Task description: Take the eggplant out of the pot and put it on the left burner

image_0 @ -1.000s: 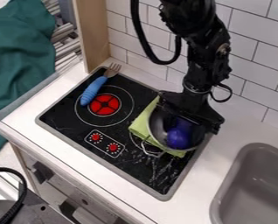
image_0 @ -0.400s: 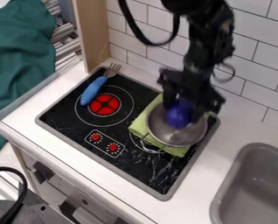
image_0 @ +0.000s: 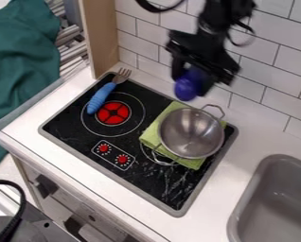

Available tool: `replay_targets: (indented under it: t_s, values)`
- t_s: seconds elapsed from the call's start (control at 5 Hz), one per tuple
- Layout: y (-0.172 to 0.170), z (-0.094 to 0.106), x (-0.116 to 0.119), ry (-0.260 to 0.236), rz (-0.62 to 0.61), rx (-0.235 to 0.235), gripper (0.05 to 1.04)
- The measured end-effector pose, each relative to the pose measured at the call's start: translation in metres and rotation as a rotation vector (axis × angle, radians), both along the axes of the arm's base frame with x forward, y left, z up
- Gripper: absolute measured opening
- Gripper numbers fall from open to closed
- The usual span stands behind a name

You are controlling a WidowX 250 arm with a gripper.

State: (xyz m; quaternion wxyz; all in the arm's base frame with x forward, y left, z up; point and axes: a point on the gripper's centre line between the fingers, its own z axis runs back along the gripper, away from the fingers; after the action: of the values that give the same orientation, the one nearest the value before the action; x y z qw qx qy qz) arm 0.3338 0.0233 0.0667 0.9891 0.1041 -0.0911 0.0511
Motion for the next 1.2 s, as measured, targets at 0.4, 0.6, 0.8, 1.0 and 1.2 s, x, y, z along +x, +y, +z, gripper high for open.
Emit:
replay_targets:
  t_s: [0.4, 0.6, 0.8, 1.0, 1.2]
  values:
    - [0.065, -0.033, -0.003, 0.070, 0.093, -0.025, 0.686]
    - [0.079, -0.053, -0.004, 0.093, 0.101, -0.050, 0.686]
    - [0.087, -0.075, -0.004, 0.118, 0.099, -0.087, 0.686]
    - [0.086, -0.089, 0.001, 0.128, 0.086, -0.109, 0.686]
    - [0.084, -0.090, 0.004, 0.127, 0.076, -0.122, 0.758]
